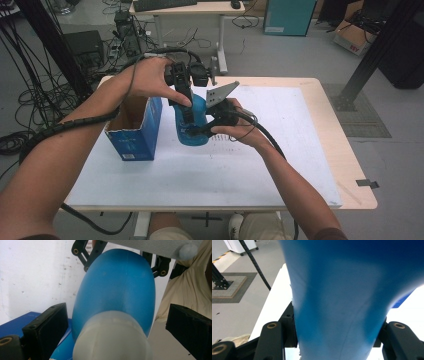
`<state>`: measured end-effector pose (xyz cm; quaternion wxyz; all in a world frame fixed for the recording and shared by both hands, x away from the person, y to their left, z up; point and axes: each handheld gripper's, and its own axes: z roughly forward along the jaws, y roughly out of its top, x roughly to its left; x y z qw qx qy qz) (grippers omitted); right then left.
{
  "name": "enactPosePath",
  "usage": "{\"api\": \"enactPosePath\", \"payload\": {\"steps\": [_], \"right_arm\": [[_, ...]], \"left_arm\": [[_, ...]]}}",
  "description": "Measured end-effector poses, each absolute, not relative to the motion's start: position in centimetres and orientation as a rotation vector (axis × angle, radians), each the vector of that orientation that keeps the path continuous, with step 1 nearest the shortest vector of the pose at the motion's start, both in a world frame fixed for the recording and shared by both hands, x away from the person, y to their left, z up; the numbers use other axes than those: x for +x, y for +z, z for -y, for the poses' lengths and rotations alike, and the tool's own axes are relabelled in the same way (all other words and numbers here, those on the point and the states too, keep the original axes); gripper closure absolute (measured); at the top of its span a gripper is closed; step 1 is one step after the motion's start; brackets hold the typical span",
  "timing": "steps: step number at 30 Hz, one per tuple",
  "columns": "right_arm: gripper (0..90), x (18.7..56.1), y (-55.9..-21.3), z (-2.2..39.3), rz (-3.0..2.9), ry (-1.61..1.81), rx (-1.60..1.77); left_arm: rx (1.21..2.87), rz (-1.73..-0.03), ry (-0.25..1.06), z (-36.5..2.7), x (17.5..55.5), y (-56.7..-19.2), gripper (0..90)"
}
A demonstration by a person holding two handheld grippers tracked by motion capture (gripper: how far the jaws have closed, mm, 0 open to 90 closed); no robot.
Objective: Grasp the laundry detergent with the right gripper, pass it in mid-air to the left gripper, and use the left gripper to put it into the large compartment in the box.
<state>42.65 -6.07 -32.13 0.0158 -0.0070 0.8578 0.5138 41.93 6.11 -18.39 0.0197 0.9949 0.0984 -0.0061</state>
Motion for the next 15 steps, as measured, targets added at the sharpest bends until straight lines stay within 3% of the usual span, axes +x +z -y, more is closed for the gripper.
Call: {"api": "enactPosePath", "payload": {"steps": [15], "right_arm": [[43.1,42.55,-32.05,6.17,-2.674,1.603,-0.013]], "left_arm": [[3.105,-0.297,-0.011,-5.98,42.02,-18.55,4.7]]}}
